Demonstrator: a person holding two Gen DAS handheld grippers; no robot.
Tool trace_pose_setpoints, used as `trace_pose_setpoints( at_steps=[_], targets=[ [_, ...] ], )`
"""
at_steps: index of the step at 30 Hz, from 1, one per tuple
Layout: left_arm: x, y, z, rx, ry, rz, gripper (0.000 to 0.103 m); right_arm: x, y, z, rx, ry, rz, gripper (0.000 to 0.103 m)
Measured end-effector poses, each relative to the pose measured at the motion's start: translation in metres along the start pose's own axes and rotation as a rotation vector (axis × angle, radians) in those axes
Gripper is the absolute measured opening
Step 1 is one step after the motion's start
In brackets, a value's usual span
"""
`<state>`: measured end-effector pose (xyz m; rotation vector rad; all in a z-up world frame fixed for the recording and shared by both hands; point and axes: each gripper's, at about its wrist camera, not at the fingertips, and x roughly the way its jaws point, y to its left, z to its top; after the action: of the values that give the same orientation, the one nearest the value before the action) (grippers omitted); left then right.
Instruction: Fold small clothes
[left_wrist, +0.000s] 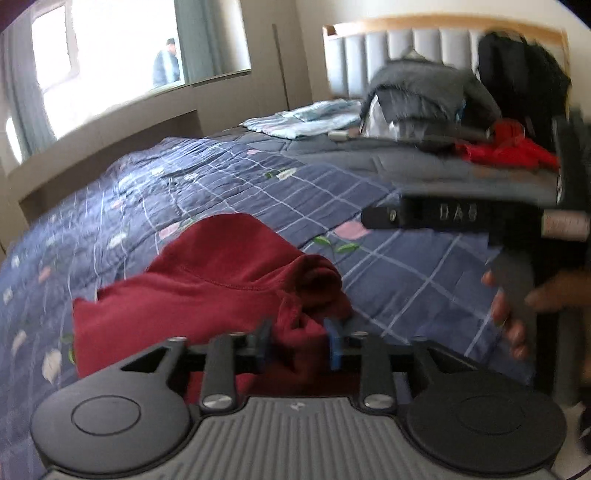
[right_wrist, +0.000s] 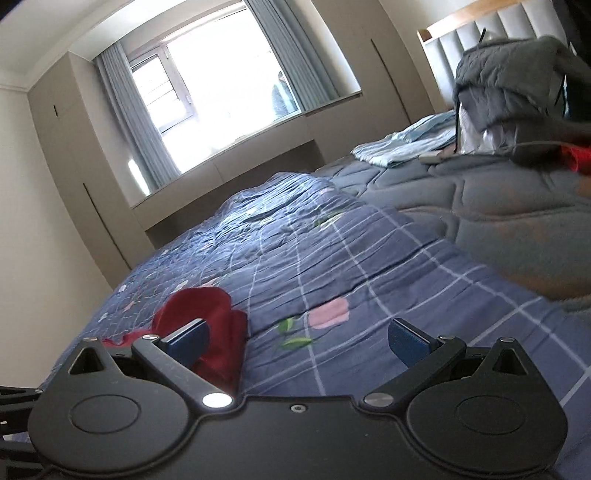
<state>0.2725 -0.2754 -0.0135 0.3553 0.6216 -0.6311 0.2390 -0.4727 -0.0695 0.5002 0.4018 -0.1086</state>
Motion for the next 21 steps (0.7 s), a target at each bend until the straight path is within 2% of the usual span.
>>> trace_pose_setpoints(
  at_steps=[1, 4, 8, 10, 13, 15, 17, 21],
  targets=[
    [-0.002, 0.006, 0.001, -0.024, -0.011, -0.011, 0.057, 0.005, 0.002, 0.0, 0.003, 0.006, 0.012, 0.103],
    [-0.021, 0.022, -0.001, -0.091, -0.052, -0.002, 0.078, 0.011, 0.007, -0.003, 0.01, 0.024, 0.06, 0.103],
    [-0.04, 0.046, -0.009, -0.222, -0.098, 0.073, 0.1, 0.02, 0.021, -0.008, -0.001, 0.054, 0.102, 0.102],
    [-0.046, 0.062, -0.015, -0.31, -0.114, 0.147, 0.103, 0.029, 0.027, -0.009, 0.008, 0.079, 0.134, 0.102],
    [-0.046, 0.086, -0.026, -0.43, -0.098, 0.251, 0.103, 0.046, 0.034, -0.011, 0.056, 0.109, 0.176, 0.102],
    [-0.044, 0.105, -0.034, -0.53, -0.063, 0.302, 0.103, 0.056, 0.036, -0.013, 0.103, 0.127, 0.201, 0.096],
    [-0.04, 0.119, -0.044, -0.612, -0.039, 0.321, 0.103, 0.058, 0.038, -0.016, 0.132, 0.127, 0.202, 0.091],
    [-0.034, 0.14, -0.066, -0.726, 0.012, 0.291, 0.103, 0.055, 0.044, -0.02, 0.118, 0.117, 0.188, 0.077]
  ],
)
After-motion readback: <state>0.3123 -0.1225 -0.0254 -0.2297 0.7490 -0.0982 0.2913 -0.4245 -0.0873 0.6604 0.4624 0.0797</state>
